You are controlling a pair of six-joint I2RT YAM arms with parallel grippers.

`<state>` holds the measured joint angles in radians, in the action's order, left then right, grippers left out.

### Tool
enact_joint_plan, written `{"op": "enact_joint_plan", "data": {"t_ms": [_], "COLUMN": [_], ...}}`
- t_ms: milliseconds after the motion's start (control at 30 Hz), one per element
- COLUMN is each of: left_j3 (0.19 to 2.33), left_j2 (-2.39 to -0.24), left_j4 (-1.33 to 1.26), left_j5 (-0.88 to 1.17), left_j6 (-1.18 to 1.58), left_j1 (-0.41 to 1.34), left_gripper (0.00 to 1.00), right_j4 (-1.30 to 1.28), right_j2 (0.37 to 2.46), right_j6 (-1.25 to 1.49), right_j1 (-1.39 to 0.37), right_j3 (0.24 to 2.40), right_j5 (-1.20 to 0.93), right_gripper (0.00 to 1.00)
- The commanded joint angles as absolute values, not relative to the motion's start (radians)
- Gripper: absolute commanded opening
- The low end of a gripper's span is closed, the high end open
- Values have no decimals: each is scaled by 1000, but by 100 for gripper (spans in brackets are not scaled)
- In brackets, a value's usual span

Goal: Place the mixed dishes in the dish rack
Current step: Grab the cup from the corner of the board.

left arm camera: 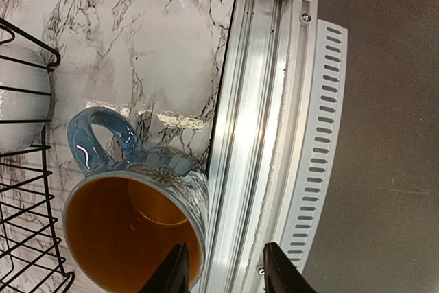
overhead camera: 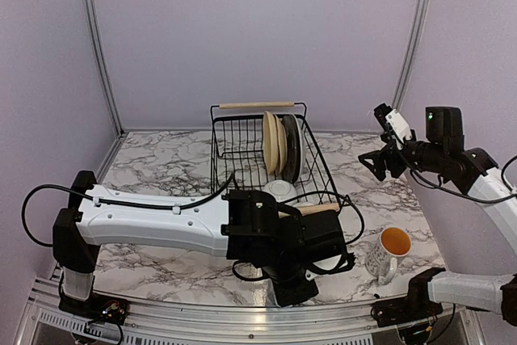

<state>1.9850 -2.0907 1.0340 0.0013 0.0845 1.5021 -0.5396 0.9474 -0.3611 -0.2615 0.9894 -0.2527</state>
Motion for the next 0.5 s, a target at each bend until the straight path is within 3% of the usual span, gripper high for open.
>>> {"op": "enact_joint_plan", "data": {"t_ms": [0, 200, 467], "left_j3": [2001, 1986, 2018], "left_j2": [-2106, -2129, -2185], "left_j4": [1138, 1159, 1188], "left_j5": [8, -57, -102], "left_j6": [125, 121, 78], "left_j1": [1516, 1520, 1523], "left_gripper": [38, 29, 25], "right_j4": [-517, -504, -502], "right_j2": [920, 923, 915], "right_j6": [-365, -357, -355], "right_j1": [-252, -252, -253], "right_j3": [974, 971, 950], "right_j5": [-256, -282, -283], "right_gripper": [96, 95, 95]}}
